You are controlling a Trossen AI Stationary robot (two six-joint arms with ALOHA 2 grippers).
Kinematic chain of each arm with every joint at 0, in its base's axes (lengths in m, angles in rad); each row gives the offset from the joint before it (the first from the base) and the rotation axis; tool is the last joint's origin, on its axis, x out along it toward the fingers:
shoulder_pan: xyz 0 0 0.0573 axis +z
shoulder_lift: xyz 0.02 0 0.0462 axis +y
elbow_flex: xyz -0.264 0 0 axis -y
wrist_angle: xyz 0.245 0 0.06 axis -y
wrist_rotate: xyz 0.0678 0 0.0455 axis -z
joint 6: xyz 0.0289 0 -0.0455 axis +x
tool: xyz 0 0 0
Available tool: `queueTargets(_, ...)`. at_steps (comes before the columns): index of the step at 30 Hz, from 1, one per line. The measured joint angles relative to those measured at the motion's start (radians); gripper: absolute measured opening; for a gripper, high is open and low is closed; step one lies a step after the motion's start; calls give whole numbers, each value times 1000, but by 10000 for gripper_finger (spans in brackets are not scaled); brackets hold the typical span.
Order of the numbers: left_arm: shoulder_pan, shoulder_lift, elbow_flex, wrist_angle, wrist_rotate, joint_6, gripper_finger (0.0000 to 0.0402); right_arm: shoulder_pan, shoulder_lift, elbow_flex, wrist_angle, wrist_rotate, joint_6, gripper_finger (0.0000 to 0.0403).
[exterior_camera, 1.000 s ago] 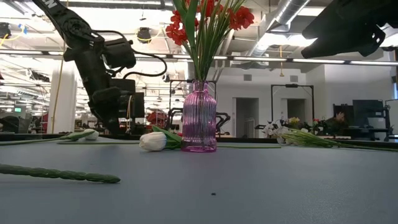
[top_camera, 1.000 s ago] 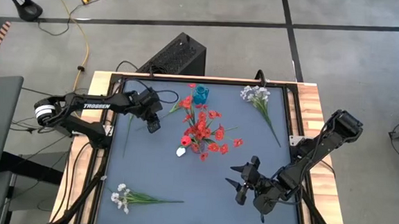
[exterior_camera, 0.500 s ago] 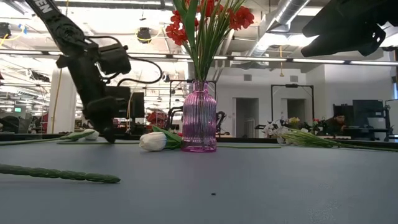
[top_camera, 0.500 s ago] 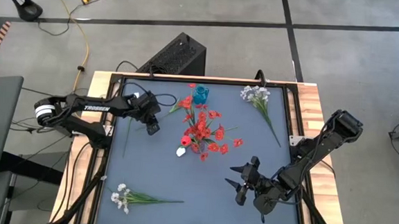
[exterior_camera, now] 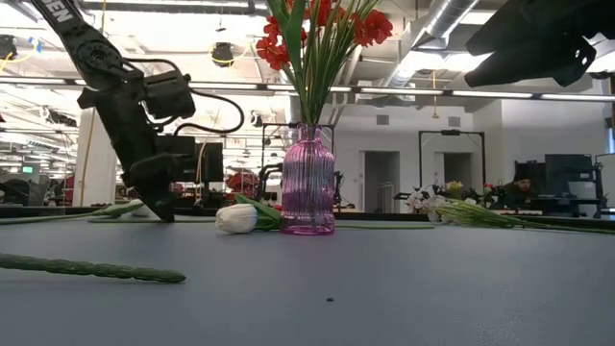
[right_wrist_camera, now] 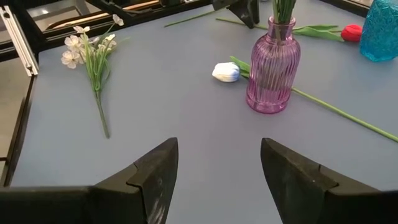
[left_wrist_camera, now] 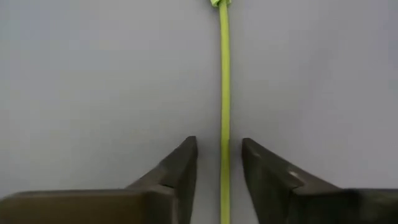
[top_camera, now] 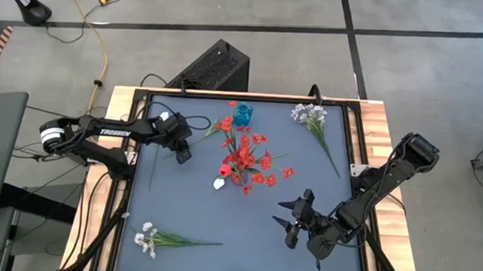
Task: Sort flowers into vase by color
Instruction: Put the red tulip into the violet vase
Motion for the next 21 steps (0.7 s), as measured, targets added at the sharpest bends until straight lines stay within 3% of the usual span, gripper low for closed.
queueTargets(3,1,1,0,-3,3,1,32,0,0,0,8,0,0,253)
queueTargets(5,1,1,-1,-3,10,1,11,3,0,0,14,0,0,253)
queueTargets(12,1,-39,21,0,71,-7,1,12,0,0,27,-1,3,253)
queueTargets(21,10,-291,113,33,152,-44,0,29,0,0,66,-2,0,253)
